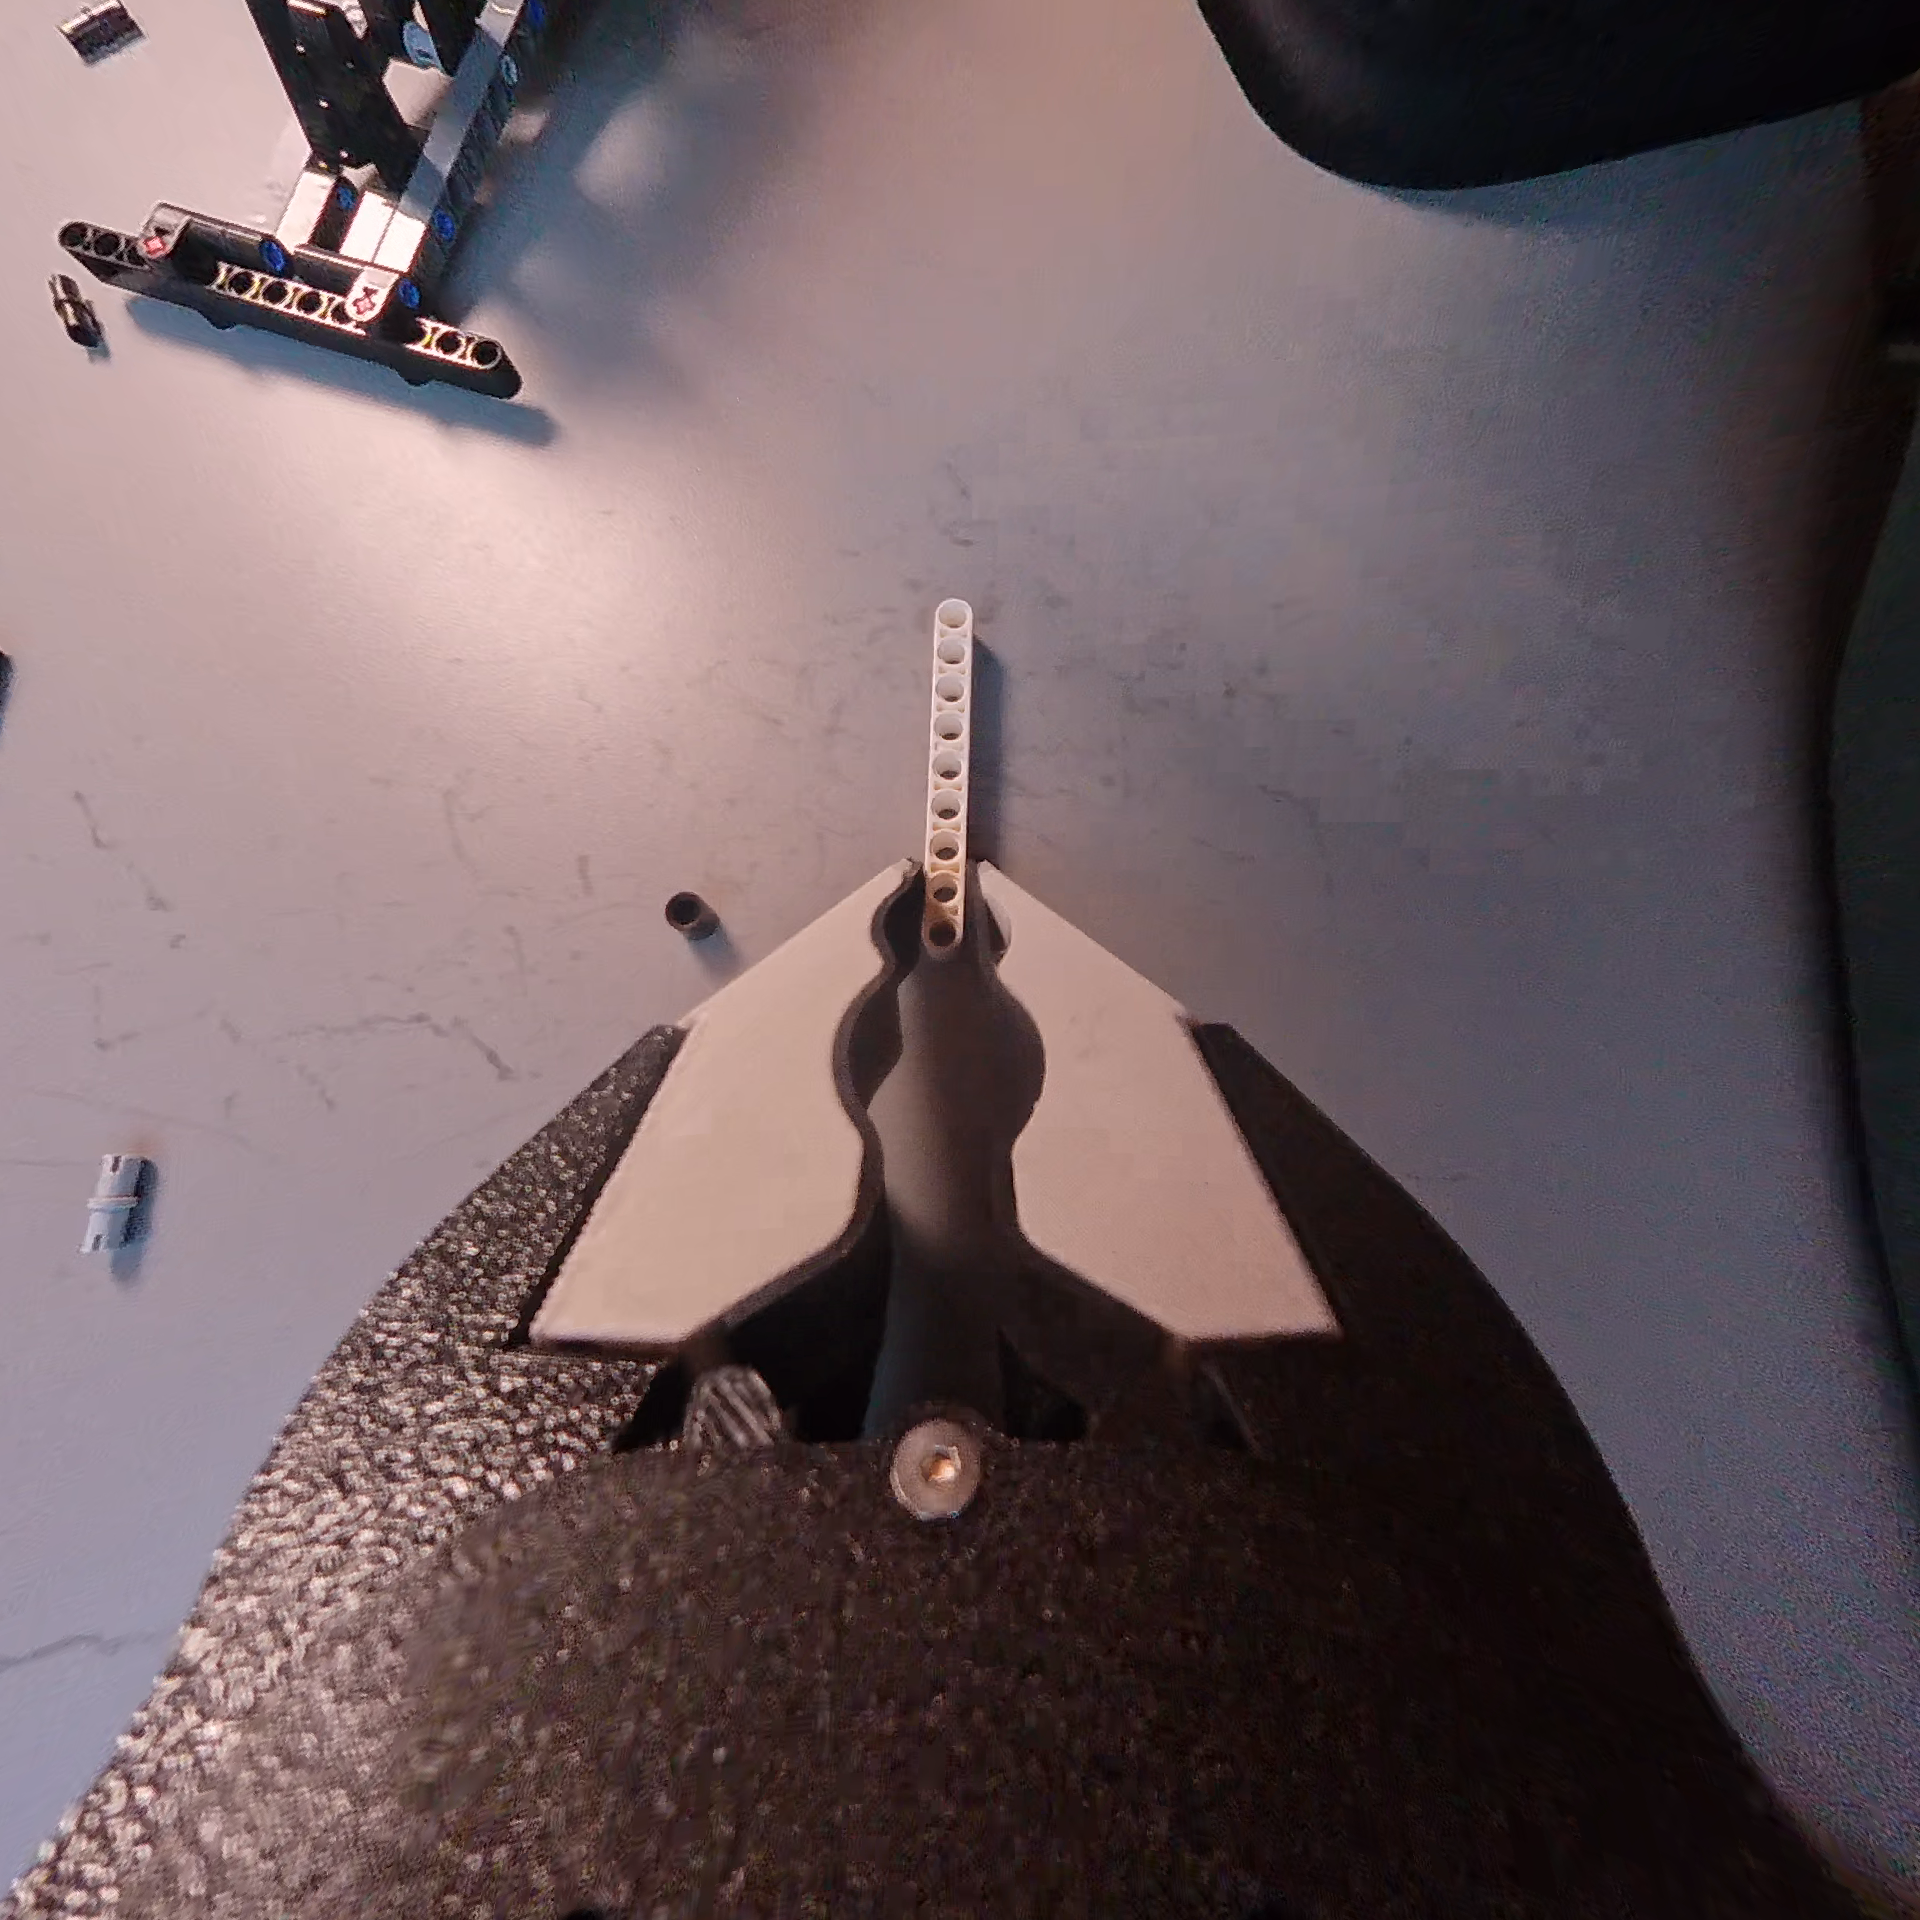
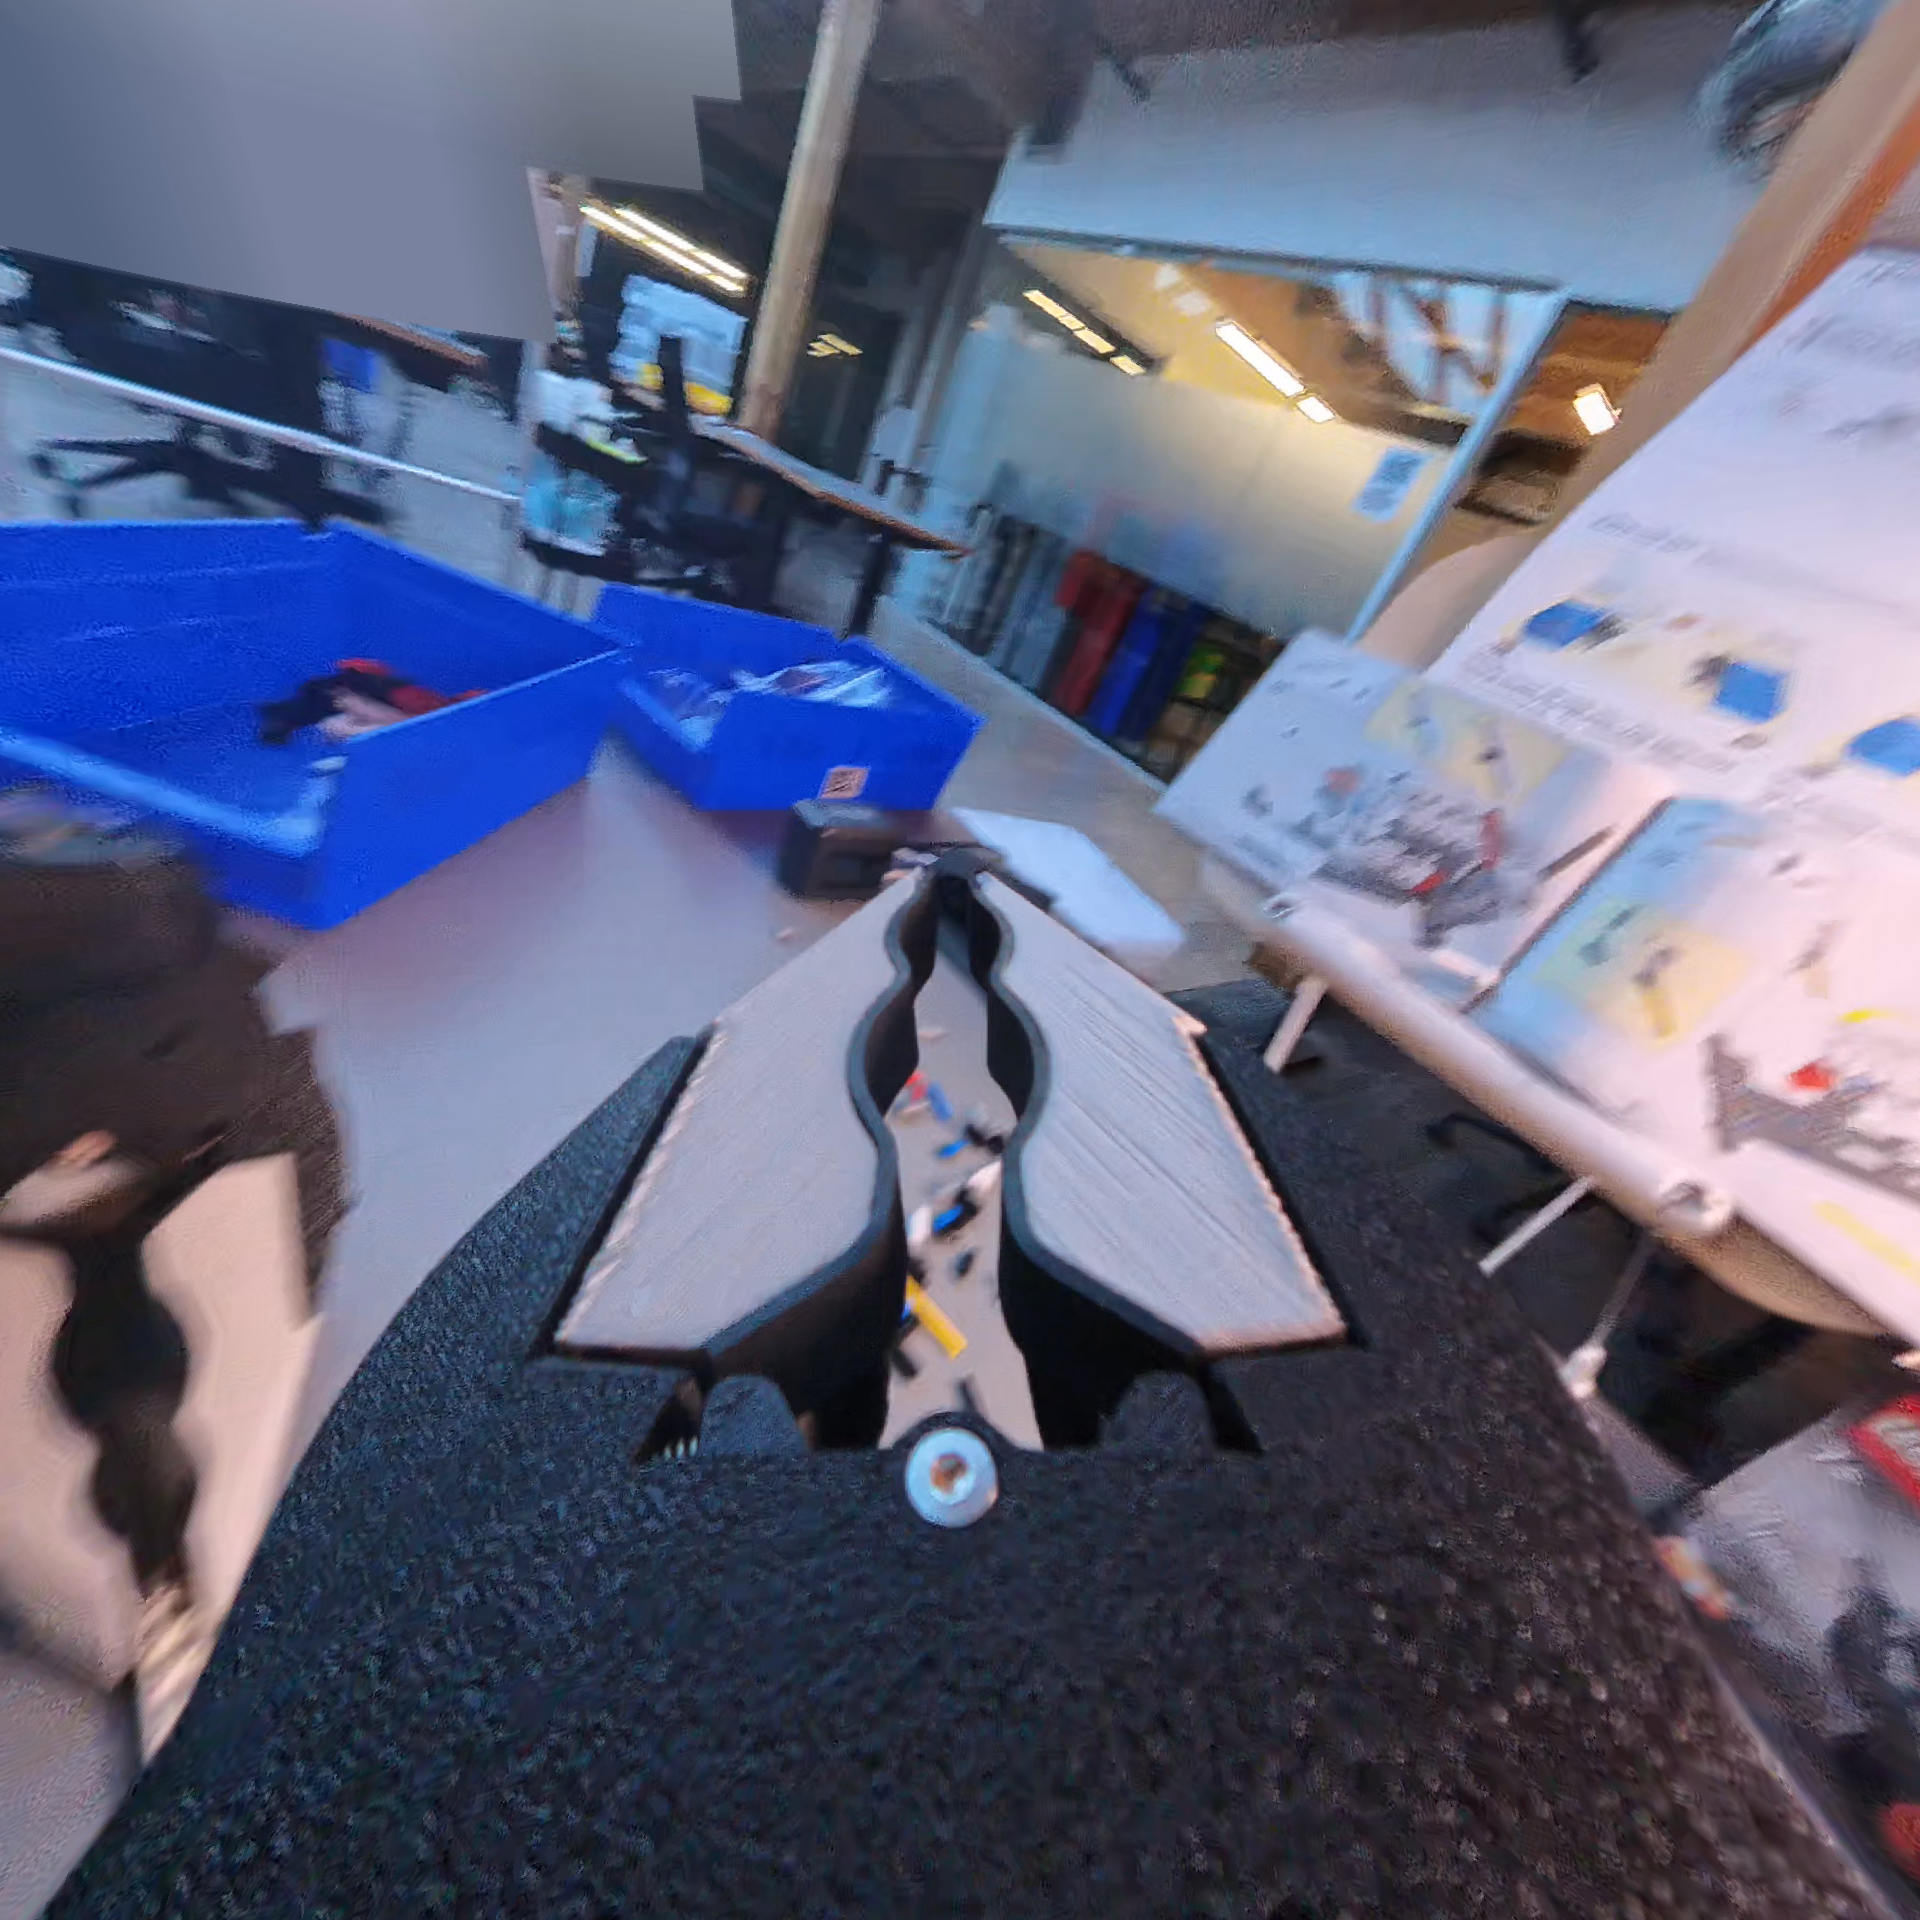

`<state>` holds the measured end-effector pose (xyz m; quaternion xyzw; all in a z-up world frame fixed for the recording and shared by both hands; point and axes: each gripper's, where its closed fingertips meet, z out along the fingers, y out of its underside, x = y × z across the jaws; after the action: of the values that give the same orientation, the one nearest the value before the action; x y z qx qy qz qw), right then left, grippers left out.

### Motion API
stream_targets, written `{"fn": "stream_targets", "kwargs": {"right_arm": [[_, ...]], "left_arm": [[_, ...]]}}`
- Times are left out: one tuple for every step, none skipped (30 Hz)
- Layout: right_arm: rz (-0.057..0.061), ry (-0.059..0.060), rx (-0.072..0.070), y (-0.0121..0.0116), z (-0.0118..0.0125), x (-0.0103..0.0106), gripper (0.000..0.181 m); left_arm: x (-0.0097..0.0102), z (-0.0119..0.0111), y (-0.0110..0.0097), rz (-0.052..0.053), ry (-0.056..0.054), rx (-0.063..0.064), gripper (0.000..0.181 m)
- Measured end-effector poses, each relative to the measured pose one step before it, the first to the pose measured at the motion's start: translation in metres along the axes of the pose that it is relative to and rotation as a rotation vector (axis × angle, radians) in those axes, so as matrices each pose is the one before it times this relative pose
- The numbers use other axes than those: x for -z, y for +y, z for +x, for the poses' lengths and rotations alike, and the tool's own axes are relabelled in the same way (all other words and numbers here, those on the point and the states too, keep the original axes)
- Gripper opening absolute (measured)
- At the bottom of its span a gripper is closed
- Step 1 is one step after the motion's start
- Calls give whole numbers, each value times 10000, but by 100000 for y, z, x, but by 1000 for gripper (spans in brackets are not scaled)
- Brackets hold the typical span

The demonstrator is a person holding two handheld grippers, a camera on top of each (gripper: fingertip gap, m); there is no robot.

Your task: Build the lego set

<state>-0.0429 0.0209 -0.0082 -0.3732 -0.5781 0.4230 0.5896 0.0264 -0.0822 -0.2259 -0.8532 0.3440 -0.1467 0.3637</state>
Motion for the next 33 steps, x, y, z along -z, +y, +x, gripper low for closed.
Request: {"fn": "stream_targets", "kwargs": {"right_arm": [[130, 616, 227, -1600, 1961, -1763, 4], [91, 298, 14, -1270, 1567, -2139, 4], [67, 259, -41, -871, 1545, -2397, 4], [97, 357, 140, -432, 1649, -2544, 4], [-19, 381, 323, 250, 1597, -2673, 4], [-158, 409, 256, 864, 1486, -2636, 4], [-112, 273, 257, 1041, 1090, -2461, 4], [-54, 265, 360, 1133, 930, -2203, 4], [-151, 301, 348, 1267, 868, -1882, 4], [-142, 79, 276, 1112, 464, -1550, 4], [-75, -1, 232, 795, 291, -1206, 4], [-130, -94, 289, 674, 68, -942, 4], [-211, -64, 307, 665, 53, -751, 4], [-204, -5, 237, 582, 82, -572, 4], [-170, -26, 116, 477, 36, -423, 4], [-119, -15, 89, 348, 39, -303, 4], [-54, 18, 118, 190, 76, -209, 4], [-65, 28, 110, 160, 110, -193, 4], [-96, 93, 54, 193, 213, -164, 4], [-58, 58, -1, 145, 184, -138, 4], [-74, 77, 5, 188, 206, -129, 4], [-60, -9, 16, 173, 55, -119, 4], [-64, 10, 37, 200, 61, -120, 4], [-50, 18, 52, 197, 60, -117, 4], [-31, -29, 23, 174, -21, -112, 4], [-50, -4, 15, 196, 15, -121, 4], [-26, 33, 18, 143, 83, -86, 4], [3, 9, 0, 92, 44, -54, 4], [-15, -7, -4, 97, 21, -70, 4], [-51, 39, 24, 150, 94, -63, 4], [-26, -8, -9, 121, 14, -53, 4], [0, -16, -46, 76, -12, -9, 4], [26, -4, -6, 4, -23, -1, 4]], "left_arm": [[4, -15, 2, 2, -9, 6, 7], [-1, -22, -1, 1, -8, 5, 7], [-1, -1, -1, 1, -3, 4, 7], [4, -6, 2, 2, -7, -3, 7], [4, -9, 3, 1, -14, -14, 7], [5, 5, 4, 1, -21, -22, 7], [1, -6, 0, 0, -35, -39, 7], [3, 12, 1, -1, -45, -55, 7], [-3, 1, -6, 0, -41, -48, 7], [7, 2, 3, 1, -28, -33, 7], [1, 3, -1, 0, -11, -14, 7], [11, 2, -3, 1, 4, 5, 7], [3, -2, 3, 1, 16, 16, 7], [-1, -5, 0, 0, 18, 16, 7], [0, 10, 1, -1, 19, 17, 7], [-2, -10, 0, 0, 22, 21, 7], [-1, 15, 0, 0, 21, 19, 7], [-1, 0, 0, 0, 14, 12, 7], [6, -4, -8, 0, 5, 4, 7], [1, 9, 0, 0, -2, -3, 7], [0, -8, 0, 0, -4, -4, 7], [0, 10, 0, 0, -2, -2, 7], [0, -2, 0, 0, -1, -1, 7], [0, 2, 0, 0, 1, 1, 7], [5, -3, 5, 0, 2, 2, 7], [0, 8, 0, 0, 4, 4, 7], [-1, -5, 0, 0, 4, 5, 7], [-8, -2, 7, 0, 6, 6, 7], [4, 8, 4, 1, 7, 7, 7], [0, 7, 0, 0, 4, 2, 7], [0, 3, 0, 0, 2, 0, 7], [0, 4, 0, 0, 2, 0, 7], [0, 1, 0, 0, 1, -1, 7]]}}
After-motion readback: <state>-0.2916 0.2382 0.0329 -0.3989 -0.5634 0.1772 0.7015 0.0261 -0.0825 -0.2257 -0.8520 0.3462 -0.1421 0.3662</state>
